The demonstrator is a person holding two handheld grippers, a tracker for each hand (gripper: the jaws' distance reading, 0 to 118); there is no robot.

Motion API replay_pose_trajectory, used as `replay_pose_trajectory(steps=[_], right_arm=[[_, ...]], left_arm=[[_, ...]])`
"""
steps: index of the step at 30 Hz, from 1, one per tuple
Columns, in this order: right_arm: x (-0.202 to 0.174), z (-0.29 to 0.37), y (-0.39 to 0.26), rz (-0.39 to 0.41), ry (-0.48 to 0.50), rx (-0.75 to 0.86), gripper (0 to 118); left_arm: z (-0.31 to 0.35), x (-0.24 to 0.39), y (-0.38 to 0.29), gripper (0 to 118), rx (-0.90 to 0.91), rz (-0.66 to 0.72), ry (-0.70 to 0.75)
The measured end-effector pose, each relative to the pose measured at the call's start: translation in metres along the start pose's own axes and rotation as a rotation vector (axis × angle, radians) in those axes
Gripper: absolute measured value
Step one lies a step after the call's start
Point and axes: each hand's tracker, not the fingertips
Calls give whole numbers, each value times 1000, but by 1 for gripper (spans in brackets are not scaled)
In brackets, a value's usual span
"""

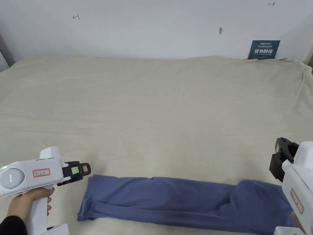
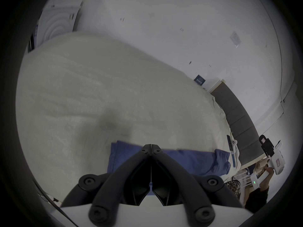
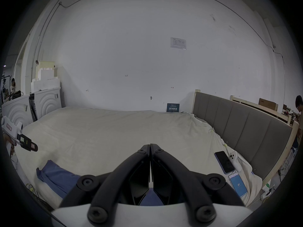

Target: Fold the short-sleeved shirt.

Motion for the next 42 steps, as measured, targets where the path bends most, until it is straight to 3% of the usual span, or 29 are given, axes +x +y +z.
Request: replay_pose_trajectory(steps=[5,7,11,13,25,29,36,42], right_arm=[[-5,-7,-5,6,-5,-26,0],[-8,-10,-7,13,-9,-39,0],[-13,-14,-9,19,-17,-59,0],[-14,-14,-10,22,-22,-69,0],[-11,-22,-18,23,-40,-106,0],[-9,-22,-19,12,-37,-109,0],[-4,-19,-21,3,-41,-110,0],[4,-14,-17,-5,-48,-102,0]], left_arm=[[-21,-26,-1,9,-114,-3,16],[-27,-28,-7,21,-164,21,0],[-40,-37,-15,67,-209,45,-22],[-49,-42,-20,70,-230,43,-14],[-63,-56,-20,68,-250,66,-77],[-66,-52,-21,42,-253,38,-51],[-67,-56,-22,7,-235,58,-38],[-58,-40,-21,3,-204,12,-59]])
